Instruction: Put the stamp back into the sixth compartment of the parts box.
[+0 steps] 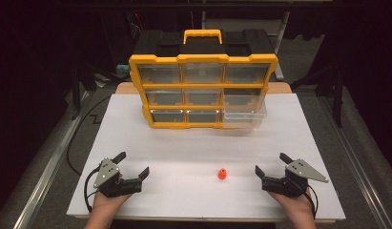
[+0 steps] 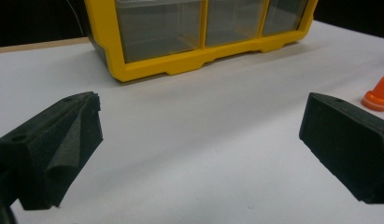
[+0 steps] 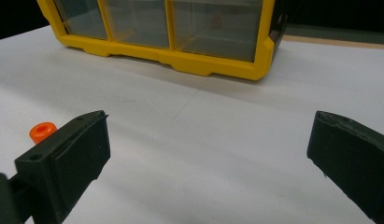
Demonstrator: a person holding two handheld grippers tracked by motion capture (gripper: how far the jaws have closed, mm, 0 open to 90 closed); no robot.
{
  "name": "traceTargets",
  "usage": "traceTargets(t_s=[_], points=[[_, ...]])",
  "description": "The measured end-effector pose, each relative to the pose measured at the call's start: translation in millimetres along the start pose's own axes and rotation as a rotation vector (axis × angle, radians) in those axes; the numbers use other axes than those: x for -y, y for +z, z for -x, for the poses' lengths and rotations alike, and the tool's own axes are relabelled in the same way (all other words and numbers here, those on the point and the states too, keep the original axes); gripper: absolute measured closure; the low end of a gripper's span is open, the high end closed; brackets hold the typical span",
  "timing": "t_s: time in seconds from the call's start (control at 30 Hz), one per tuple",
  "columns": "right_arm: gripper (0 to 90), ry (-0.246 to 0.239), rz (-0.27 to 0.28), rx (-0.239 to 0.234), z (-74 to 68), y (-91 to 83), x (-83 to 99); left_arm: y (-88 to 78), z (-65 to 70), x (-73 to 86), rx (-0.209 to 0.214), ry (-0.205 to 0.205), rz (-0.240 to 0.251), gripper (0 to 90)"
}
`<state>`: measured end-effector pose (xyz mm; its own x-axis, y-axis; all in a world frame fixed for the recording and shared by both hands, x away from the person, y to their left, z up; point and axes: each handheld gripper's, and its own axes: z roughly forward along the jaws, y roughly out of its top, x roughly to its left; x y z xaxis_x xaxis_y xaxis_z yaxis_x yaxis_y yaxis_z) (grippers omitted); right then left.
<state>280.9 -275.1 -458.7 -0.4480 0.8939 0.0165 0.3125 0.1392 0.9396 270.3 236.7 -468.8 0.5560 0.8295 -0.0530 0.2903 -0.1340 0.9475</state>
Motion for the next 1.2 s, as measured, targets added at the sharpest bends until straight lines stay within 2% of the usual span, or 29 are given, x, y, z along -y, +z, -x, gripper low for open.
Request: traceTargets(t_s=[0.13, 0.2, 0.33, 0.37, 0.47, 0.7, 1.0, 1.07, 1.2], points=[[0.2, -0.004, -0.001, 0.004, -2.3, -0.8, 0.2, 0.3, -1.2, 0.6, 0.009, 0.003, 0.003, 0.9], [0.2, -0.023, -0.002, 0.007, -3.7, -1.9, -0.5, 0.4, -1.9, 0.2, 0.015, -0.003, 0.008, 0.9], [0.2, -0.008, 0.018, 0.002, -3.2, -2.6, -1.8, 1.0, -1.3, 0.6, 0.007, 0.001, 0.002, 0.4], [0.2, 0.002, 0.016, 0.010, -2.4, -1.5, -3.0, 1.4, -0.9, 0.3, 0.018, -0.006, 0.003, 0.4], [0.2, 0.003, 0.016, 0.010, -1.9, 0.6, -3.4, 1.9, -0.7, 0.3, 0.014, -0.004, 0.006, 0.4], [0.2, 0.003, -0.014, 0.015, -4.0, 8.5, -4.9, 4.0, -0.6, 0.8, 0.020, 0.001, -0.006, 0.4], [0.2, -0.007, -0.024, -0.004, -14.2, 21.5, -11.6, 3.3, -0.6, 0.5, 0.025, -0.005, -0.003, 0.4], [0.2, -0.015, -0.026, -0.019, -19.1, 26.2, -14.2, 4.0, -1.0, 0.2, 0.021, -0.006, -0.022, 0.4], [0.2, -0.021, -0.034, -0.036, -24.1, 30.6, -17.5, 4.4, -1.3, 0.3, 0.015, -0.006, -0.028, 0.4]])
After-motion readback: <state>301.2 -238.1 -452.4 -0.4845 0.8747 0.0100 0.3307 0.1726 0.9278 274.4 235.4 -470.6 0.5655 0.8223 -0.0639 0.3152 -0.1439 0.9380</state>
